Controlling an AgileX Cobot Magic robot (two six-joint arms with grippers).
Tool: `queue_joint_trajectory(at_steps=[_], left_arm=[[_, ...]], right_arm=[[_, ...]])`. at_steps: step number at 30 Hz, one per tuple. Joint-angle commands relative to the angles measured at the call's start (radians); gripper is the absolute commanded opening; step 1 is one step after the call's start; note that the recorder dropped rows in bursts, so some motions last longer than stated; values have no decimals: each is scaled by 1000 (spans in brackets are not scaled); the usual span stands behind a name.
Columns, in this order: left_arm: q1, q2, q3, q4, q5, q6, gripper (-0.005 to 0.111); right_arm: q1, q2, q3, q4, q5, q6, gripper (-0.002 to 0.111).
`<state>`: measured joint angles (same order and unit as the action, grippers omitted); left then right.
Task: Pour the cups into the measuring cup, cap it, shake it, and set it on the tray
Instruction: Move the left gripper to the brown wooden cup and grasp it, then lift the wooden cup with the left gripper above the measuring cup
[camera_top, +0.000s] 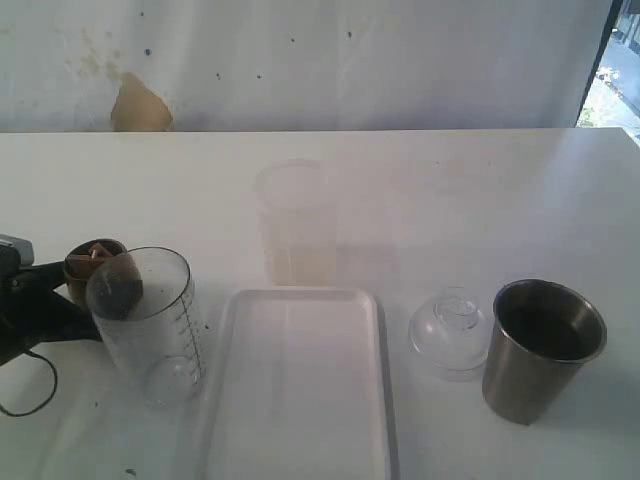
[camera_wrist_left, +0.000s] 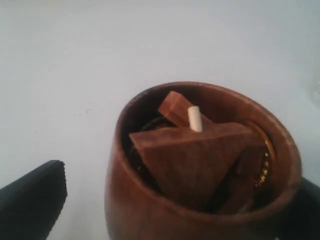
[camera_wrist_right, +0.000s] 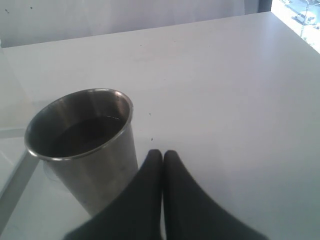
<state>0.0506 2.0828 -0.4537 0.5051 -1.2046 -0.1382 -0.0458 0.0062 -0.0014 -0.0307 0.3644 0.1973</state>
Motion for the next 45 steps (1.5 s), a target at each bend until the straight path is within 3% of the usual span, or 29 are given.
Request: queue_joint_trajectory(at_steps=[1,16,39,42,44,45], left_arm=[[-3,32,-38,18,-16,-32,105],[-3,82,-119,69,-16,-50,105],[-3,82,-119,56,-16,-44,105],[-3,82,-119,69,-16,-44,94],[-3,82,-119,69,-16,-44,78],[-3,82,-119,69,-16,-44,63]], right_arm=[[5,-6,1,-6,-13,2,0],[5,-6,1,-6,-13,2,0],[5,-6,1,-6,-13,2,0],[5,-6,1,-6,-13,2,0],[5,-6,1,-6,-13,2,0],[5,-6,1,-6,-13,2,0]])
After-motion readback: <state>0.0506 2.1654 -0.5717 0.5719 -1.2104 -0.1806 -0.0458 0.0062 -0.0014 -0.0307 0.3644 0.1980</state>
